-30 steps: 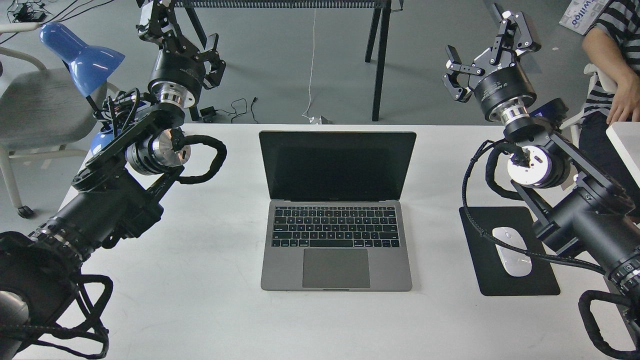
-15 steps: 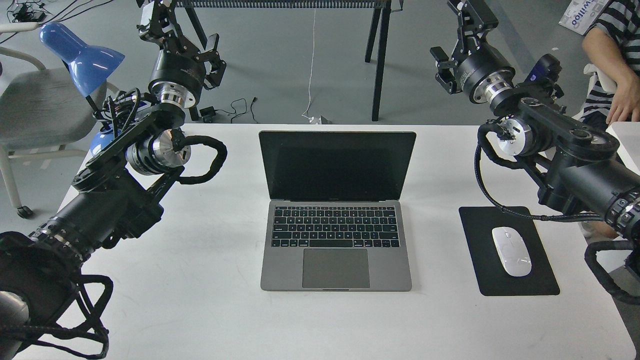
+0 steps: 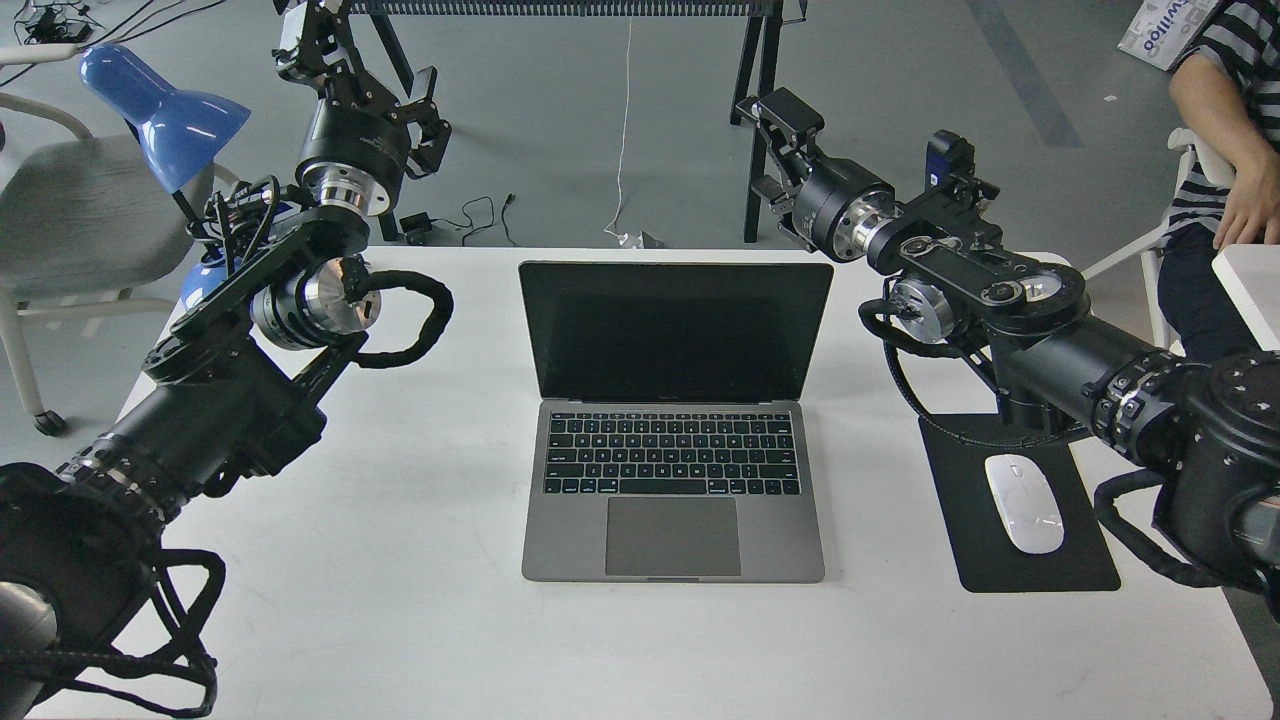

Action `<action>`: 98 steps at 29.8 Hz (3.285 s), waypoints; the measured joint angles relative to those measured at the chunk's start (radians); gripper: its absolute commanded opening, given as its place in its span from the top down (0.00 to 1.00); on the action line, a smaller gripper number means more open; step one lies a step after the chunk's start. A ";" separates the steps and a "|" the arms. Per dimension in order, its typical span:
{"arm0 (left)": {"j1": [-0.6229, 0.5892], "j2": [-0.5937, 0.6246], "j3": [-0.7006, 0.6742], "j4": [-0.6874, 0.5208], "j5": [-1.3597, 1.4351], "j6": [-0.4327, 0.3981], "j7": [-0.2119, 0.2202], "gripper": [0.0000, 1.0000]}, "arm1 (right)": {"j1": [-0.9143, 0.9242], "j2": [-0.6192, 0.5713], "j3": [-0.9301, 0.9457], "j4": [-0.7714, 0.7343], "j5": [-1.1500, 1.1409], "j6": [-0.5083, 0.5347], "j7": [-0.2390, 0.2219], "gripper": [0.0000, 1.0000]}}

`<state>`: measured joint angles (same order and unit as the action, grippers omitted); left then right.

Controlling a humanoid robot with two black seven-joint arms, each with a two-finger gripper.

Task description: Close notebook with right arm

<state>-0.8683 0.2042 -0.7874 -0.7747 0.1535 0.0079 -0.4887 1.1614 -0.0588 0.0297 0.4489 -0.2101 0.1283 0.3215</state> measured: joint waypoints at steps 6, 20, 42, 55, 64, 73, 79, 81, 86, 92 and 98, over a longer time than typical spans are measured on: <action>0.000 0.000 0.000 0.000 0.000 0.000 0.000 0.00 | -0.002 -0.012 -0.020 0.077 0.000 0.019 -0.024 0.00; 0.000 0.000 0.000 0.000 0.000 0.000 0.000 0.00 | -0.013 -0.197 -0.049 0.350 0.002 0.021 -0.045 0.00; 0.000 0.000 -0.001 0.000 0.000 0.000 0.000 0.00 | -0.158 -0.371 -0.086 0.697 0.002 0.013 -0.049 0.00; 0.000 0.000 -0.001 0.000 0.000 0.000 0.000 0.00 | -0.226 -0.386 -0.138 0.750 -0.002 0.014 -0.047 0.00; 0.000 0.000 -0.001 0.000 0.000 0.000 0.000 0.00 | -0.260 -0.383 -0.153 0.744 -0.010 0.011 -0.048 0.00; 0.000 0.000 -0.001 0.001 0.000 0.000 0.000 0.00 | -0.269 -0.376 -0.203 0.721 -0.017 0.000 -0.050 0.00; 0.000 0.000 0.000 0.001 0.000 0.000 0.000 0.00 | -0.265 -0.372 -0.248 0.711 -0.019 -0.023 -0.059 0.00; 0.000 0.000 0.000 0.001 0.000 0.000 0.000 0.00 | -0.263 -0.372 -0.262 0.706 -0.023 -0.032 -0.061 0.00; 0.000 0.000 -0.001 0.000 0.000 0.000 0.000 0.00 | -0.256 -0.375 -0.266 0.697 -0.041 -0.040 -0.062 0.00; 0.000 0.000 -0.001 0.000 0.000 0.000 0.000 0.00 | -0.246 -0.412 -0.133 0.735 -0.041 -0.015 -0.053 0.00; 0.000 0.000 -0.001 0.000 0.000 0.000 0.000 0.00 | -0.247 -0.438 0.123 0.774 -0.040 0.003 -0.053 0.00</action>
<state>-0.8681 0.2040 -0.7880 -0.7748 0.1534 0.0077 -0.4887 0.9143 -0.4970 0.1528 1.2234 -0.2502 0.1311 0.2687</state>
